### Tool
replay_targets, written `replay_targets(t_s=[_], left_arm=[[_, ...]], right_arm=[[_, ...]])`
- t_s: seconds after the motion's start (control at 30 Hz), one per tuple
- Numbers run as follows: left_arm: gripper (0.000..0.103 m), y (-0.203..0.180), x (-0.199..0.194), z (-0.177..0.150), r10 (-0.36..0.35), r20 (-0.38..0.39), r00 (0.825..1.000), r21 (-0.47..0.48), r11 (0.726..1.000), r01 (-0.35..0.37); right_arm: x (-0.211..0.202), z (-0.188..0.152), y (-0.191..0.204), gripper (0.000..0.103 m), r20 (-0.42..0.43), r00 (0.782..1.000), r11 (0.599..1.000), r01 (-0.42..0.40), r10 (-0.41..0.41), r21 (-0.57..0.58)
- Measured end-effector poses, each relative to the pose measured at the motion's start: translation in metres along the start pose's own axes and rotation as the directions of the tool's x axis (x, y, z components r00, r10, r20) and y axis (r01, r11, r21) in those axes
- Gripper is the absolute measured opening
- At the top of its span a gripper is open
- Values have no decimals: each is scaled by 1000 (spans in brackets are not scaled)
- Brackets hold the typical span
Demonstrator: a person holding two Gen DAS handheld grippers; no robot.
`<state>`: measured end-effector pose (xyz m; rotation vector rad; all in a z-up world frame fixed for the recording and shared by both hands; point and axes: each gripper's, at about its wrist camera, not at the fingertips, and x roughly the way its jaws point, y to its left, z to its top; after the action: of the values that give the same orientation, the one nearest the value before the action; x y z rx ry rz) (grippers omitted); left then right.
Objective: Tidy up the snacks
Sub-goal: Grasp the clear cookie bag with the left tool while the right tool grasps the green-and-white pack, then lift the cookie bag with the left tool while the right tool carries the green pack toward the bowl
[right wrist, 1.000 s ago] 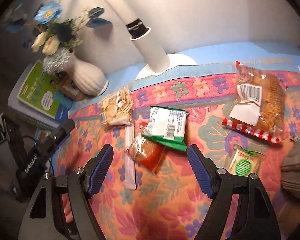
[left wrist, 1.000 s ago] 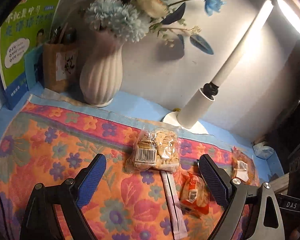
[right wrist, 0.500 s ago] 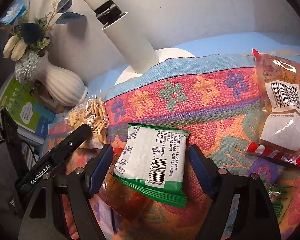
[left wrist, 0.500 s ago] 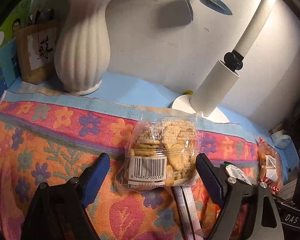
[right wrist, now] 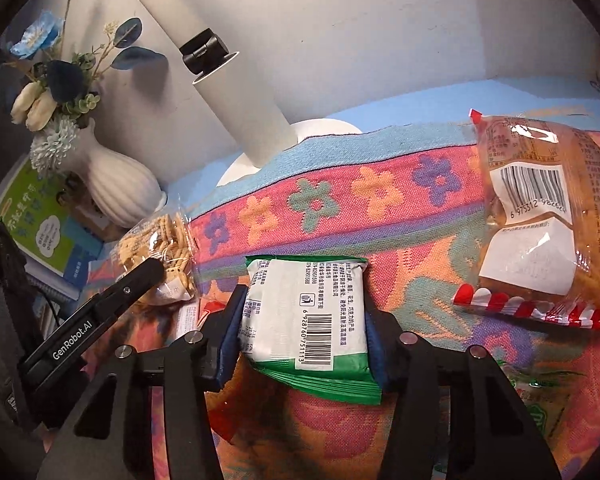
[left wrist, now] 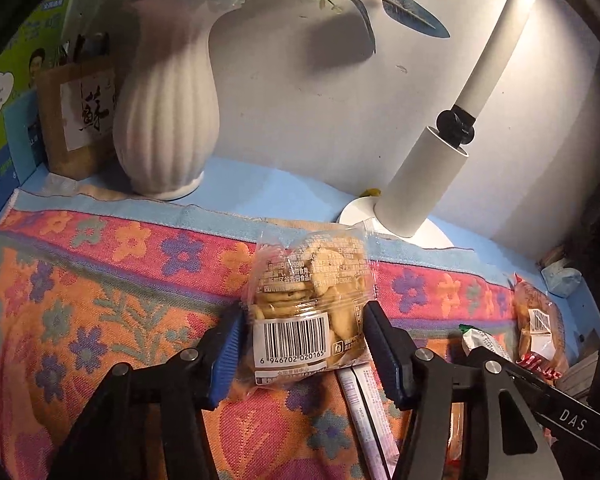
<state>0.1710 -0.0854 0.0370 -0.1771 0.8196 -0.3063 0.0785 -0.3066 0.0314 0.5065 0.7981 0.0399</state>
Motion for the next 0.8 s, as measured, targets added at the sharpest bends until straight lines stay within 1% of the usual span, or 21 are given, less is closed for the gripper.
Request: replay_targets(t_s=[0.13, 0.2, 0.27, 0.43, 0.57, 0.73, 0.8], left_arm=[[55, -5, -10, -2, 33, 25, 999, 36, 999, -34], [55, -11, -19, -6, 52, 35, 998, 71, 996, -54], [55, -17, -29, -11, 51, 35, 998, 96, 994, -54], [55, -28, -67, -30, -13, 20, 1000, 82, 997, 12], [55, -43, -96, -53, -49, 17, 999, 93, 995, 47], [55, -66, -119, -84, -83, 2, 997, 113, 990, 82], [55, -75, -126, -95, -91, -3, 996, 123, 988, 91]], right_arm=[[-15, 1, -2, 50, 30, 999, 1000, 12, -12, 17], [-28, -2, 1, 50, 40, 999, 1000, 6, -6, 4], [-42, -10, 6, 50, 50, 999, 1000, 6, -5, -23], [-74, -36, 13, 50, 50, 999, 998, -4, 7, -63], [-102, -59, 17, 50, 71, 997, 995, 10, -3, -97], [-129, -81, 13, 50, 89, 996, 993, 23, -12, -114], [-136, -89, 8, 50, 82, 996, 993, 27, -18, -111]])
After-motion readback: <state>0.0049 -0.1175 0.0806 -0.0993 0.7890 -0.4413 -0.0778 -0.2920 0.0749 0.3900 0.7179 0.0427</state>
